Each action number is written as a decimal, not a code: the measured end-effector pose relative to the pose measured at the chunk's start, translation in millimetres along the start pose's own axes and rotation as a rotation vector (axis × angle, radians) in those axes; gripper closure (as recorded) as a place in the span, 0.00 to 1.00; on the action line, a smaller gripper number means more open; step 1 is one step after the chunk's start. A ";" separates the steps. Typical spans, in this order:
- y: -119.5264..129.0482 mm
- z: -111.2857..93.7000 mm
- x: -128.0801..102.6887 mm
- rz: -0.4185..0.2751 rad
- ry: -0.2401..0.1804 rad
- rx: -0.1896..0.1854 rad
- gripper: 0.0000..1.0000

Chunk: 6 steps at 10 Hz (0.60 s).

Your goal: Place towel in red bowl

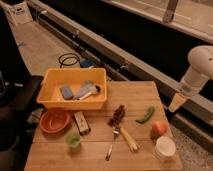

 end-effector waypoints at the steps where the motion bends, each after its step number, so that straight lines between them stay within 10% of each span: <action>1: 8.9 -0.5 -26.7 -0.033 -0.012 0.009 0.26; 6: 76.5 -24.4 -131.0 -0.114 -0.157 0.028 0.26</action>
